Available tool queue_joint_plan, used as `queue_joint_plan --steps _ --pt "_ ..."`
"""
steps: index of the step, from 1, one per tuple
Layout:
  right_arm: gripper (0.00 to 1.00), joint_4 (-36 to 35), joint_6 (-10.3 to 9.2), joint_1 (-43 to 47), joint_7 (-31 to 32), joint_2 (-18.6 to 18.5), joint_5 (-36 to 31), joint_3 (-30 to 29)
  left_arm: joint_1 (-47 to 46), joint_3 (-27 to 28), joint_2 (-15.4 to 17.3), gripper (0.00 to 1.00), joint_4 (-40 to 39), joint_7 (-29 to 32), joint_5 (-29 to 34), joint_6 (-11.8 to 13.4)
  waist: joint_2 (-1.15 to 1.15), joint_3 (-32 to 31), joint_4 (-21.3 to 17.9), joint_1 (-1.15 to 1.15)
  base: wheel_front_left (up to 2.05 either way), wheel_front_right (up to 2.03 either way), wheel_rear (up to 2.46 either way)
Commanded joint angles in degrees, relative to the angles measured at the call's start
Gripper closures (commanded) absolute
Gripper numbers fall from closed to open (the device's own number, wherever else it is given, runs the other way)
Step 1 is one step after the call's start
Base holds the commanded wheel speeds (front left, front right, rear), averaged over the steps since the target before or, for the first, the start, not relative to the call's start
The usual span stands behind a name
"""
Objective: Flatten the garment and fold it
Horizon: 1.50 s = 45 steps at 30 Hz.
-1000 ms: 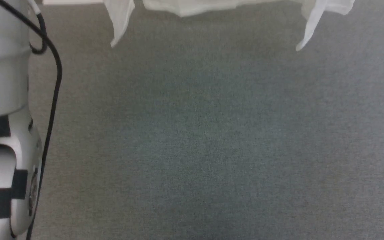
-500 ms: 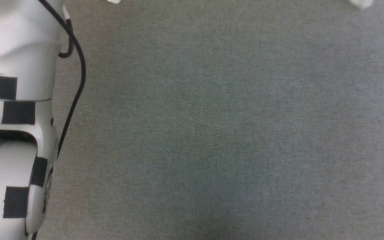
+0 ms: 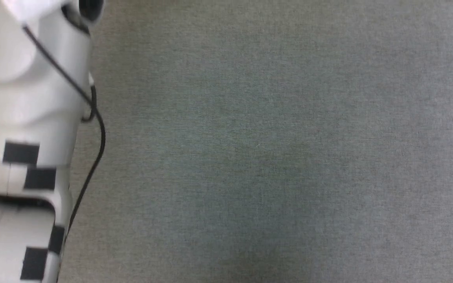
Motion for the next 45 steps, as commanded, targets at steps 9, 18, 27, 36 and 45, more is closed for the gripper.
queue_joint_plan --steps 9,18,27,36,45 --pt "1.00 -23.35 -0.11 20.99 9.74 -9.67 12.90 0.69 19.62 0.23 4.17 1.00 -19.38 6.95 -4.63 2.18 0.00 -3.77 1.11 -0.01 0.00 0.00 0.00" --pt "1.00 -41.26 -0.11 43.21 19.45 -10.81 15.42 -6.55 37.89 -0.09 6.84 1.00 -34.62 12.26 -7.37 6.22 0.00 -7.51 2.38 -0.01 0.00 0.00 0.00" --pt "1.00 -50.00 -0.11 62.34 23.06 -3.65 16.57 -10.83 53.99 -2.53 9.40 1.00 -40.01 15.44 -7.47 9.48 0.00 -12.24 2.91 -0.01 0.00 0.00 0.00" --pt "1.00 -52.29 -0.11 75.74 27.17 -0.08 17.25 -11.88 66.93 -4.35 10.26 1.00 -41.71 17.91 -10.21 11.70 0.00 -17.80 2.20 -0.01 0.00 0.00 0.00" --pt "1.00 -54.30 -0.11 86.94 34.14 3.67 18.14 -15.27 78.65 -5.31 10.72 1.00 -42.56 18.72 -13.58 13.51 0.00 -23.55 1.56 -0.01 0.00 0.00 0.00"
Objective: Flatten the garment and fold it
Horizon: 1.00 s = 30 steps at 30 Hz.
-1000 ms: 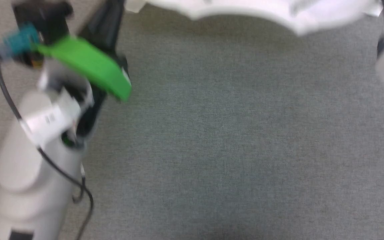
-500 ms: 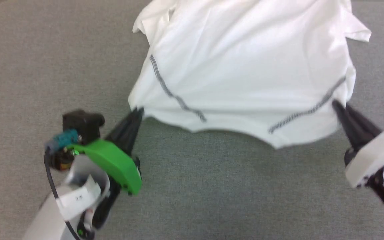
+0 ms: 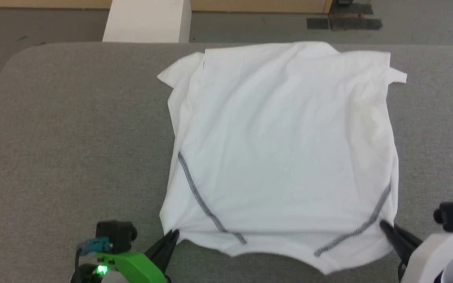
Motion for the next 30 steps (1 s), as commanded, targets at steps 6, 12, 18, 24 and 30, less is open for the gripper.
queue_joint_plan --steps 6,12,18,24,30 --pt "1.00 -2.07 -0.10 5.88 4.01 1.36 0.56 -1.78 6.46 0.54 1.52 1.00 -1.35 1.26 -2.52 1.54 0.00 -4.90 -0.27 0.01 0.00 0.00 0.00" --pt "1.00 -3.77 -0.10 9.77 7.01 2.22 0.40 -1.75 10.29 0.28 1.94 1.00 -2.91 1.93 -3.98 2.09 0.00 -7.83 0.04 0.01 0.00 0.00 0.00" --pt "1.00 -5.02 -0.10 12.50 8.33 3.39 0.12 -1.99 13.03 -0.48 2.05 1.00 -4.31 2.65 -5.08 2.34 0.00 -9.42 0.19 0.01 0.00 0.00 0.00" --pt "1.00 -5.55 -0.10 14.89 8.51 4.79 0.19 -2.86 14.71 -0.78 1.94 1.00 -4.45 2.32 -5.53 2.56 0.00 -9.78 0.16 0.01 0.00 0.00 0.00" --pt "1.00 -4.50 -0.10 15.20 5.78 5.39 -1.81 -2.96 13.87 -0.70 0.99 1.00 -2.08 -0.50 -4.03 2.55 0.00 -9.27 -0.18 0.01 0.00 0.00 0.00"
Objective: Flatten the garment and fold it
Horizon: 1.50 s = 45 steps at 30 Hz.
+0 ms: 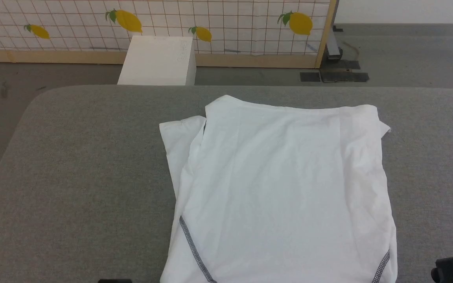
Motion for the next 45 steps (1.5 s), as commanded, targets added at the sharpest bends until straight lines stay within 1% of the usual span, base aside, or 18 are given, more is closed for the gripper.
queue_joint_plan --steps 1,10,11,12,13,14,16,17,18,19,20,27,31,34,38,39,40,45 --pt "1.00 0.88 -0.10 0.06 -1.29 0.12 -1.04 -0.14 -0.59 0.16 -0.26 1.00 1.18 -0.94 1.26 0.14 0.00 0.23 -0.15 0.00 0.00 0.00 0.00" --pt "1.00 10.53 -0.10 -3.22 -8.07 0.94 -4.62 1.80 -6.35 -2.11 -3.60 1.00 11.53 -2.96 2.10 -2.41 0.00 0.54 -0.37 0.00 0.00 0.00 0.00" --pt "0.94 11.75 -0.10 -3.72 -8.77 1.04 -4.81 2.00 -7.06 -2.25 -3.89 1.00 12.99 -3.06 2.14 -2.62 0.00 0.54 -0.42 0.00 0.00 0.00 0.00" --pt "0.71 12.86 -0.10 -4.22 -9.53 1.10 -5.23 2.12 -7.61 -2.48 -4.08 1.00 14.44 -2.86 2.19 -2.73 0.00 0.52 -0.47 0.00 0.00 0.00 0.00" --pt "0.44 13.70 -0.10 -4.54 -9.99 1.12 -5.65 2.40 -8.02 -2.71 -4.17 1.00 15.42 -2.75 2.30 -2.88 0.00 0.51 -0.51 0.00 0.00 0.00 0.00" --pt "0.00 14.58 -0.10 -4.92 -10.58 1.15 -5.89 2.67 -8.41 -2.66 -4.52 1.00 16.35 -3.06 2.20 -2.95 0.00 0.52 -0.56 0.00 0.00 0.00 0.00" --pt "0.00 15.69 -0.10 -5.57 -11.86 1.21 -5.98 2.91 -8.73 -2.46 -5.13 1.00 17.61 -3.58 1.71 -3.10 0.00 0.45 -0.71 0.00 0.00 0.00 0.00" --pt "0.00 16.15 -0.10 -5.75 -12.18 1.22 -5.94 3.10 -8.74 -2.23 -5.43 0.91 17.88 -4.00 1.43 -3.12 0.00 0.38 -0.74 0.00 0.00 0.00 0.00" --pt "0.00 16.56 -0.10 -5.94 -12.53 1.28 -5.52 3.12 -8.63 -1.89 -5.76 0.63 18.11 -4.49 1.04 -3.06 0.00 0.24 -0.79 0.00 0.00 0.00 0.00" --pt "0.00 16.72 -0.10 -6.05 -12.83 1.32 -5.23 3.03 -8.47 -1.69 -5.84 0.30 18.18 -4.82 0.88 -3.03 0.00 0.11 -0.82 0.00 0.00 0.00 0.00" --pt "0.00 16.78 -0.10 -6.09 -13.00 1.35 -5.08 2.98 -8.20 -1.40 -5.86 0.00 18.05 -5.26 0.79 -2.87 0.00 -0.05 -0.82 0.00 0.00 0.00 0.00" --pt "0.00 12.00 -0.10 -5.98 -14.32 1.62 -3.91 -1.12 -5.85 2.45 -5.89 0.00 12.30 -8.92 -0.53 -0.76 0.00 -1.12 -0.34 0.00 0.00 0.00 0.00" --pt "0.00 7.32 -0.10 -6.97 -17.81 1.78 -4.74 -4.52 -5.89 5.65 -5.75 0.00 7.07 -14.30 1.79 1.43 0.00 -1.26 0.07 0.00 0.00 0.00 0.00" --pt "0.00 4.92 -0.10 -8.49 -24.18 1.81 -6.25 -5.82 -6.80 8.00 -6.30 0.00 4.56 -21.28 5.78 3.45 0.00 -1.03 0.18 0.00 0.00 0.00 0.00" --pt "0.00 4.33 -0.10 -9.96 -32.87 1.82 -7.30 -5.82 -7.80 8.66 -7.38 0.00 4.31 -29.17 11.12 4.80 0.00 -0.65 0.04 0.00 0.00 0.00 0.00" --pt "0.00 4.30 -0.10 -10.13 -34.78 1.83 -7.95 -5.50 -7.88 8.75 -8.14 0.00 4.50 -30.09 11.64 5.05 0.00 -0.58 -0.01 0.00 0.00 0.00 0.00" --pt "0.00 5.05 -0.10 -10.26 -41.05 1.83 -10.13 -4.58 -7.48 9.53 -11.02 0.00 5.98 -31.69 12.38 5.68 0.00 -0.28 -0.22 0.00 0.00 0.00 0.00" --pt "0.00 7.51 -0.10 -9.06 -48.93 1.83 -11.72 -3.67 -7.06 10.41 -14.09 0.00 7.62 -32.30 15.48 4.20 0.00 0.14 -0.29 0.00 0.00 0.00 0.00"
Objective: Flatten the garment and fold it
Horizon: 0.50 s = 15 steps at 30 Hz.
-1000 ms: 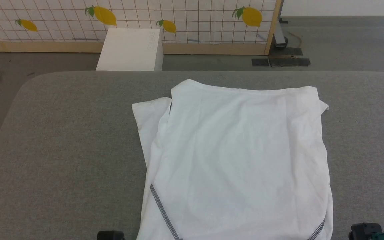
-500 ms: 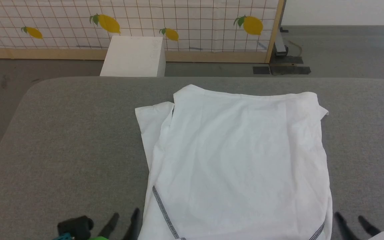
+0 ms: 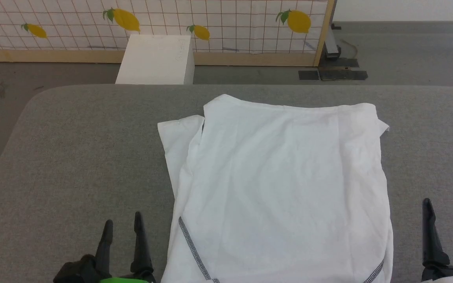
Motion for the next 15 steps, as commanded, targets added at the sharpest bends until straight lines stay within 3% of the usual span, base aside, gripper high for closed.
queue_joint_plan --steps 1,15 --pt "0.00 0.78 -0.09 0.43 -1.62 0.08 -0.07 0.18 0.13 0.80 -0.98 0.00 -0.34 -0.47 1.63 -0.70 0.00 0.14 0.02 0.00 0.00 0.00 0.00" --pt "0.00 5.55 -0.09 0.02 -5.83 0.08 1.47 0.69 0.35 5.67 -4.10 0.00 -1.04 -0.50 9.70 -5.81 0.00 1.55 -0.28 0.00 0.00 0.00 0.00"
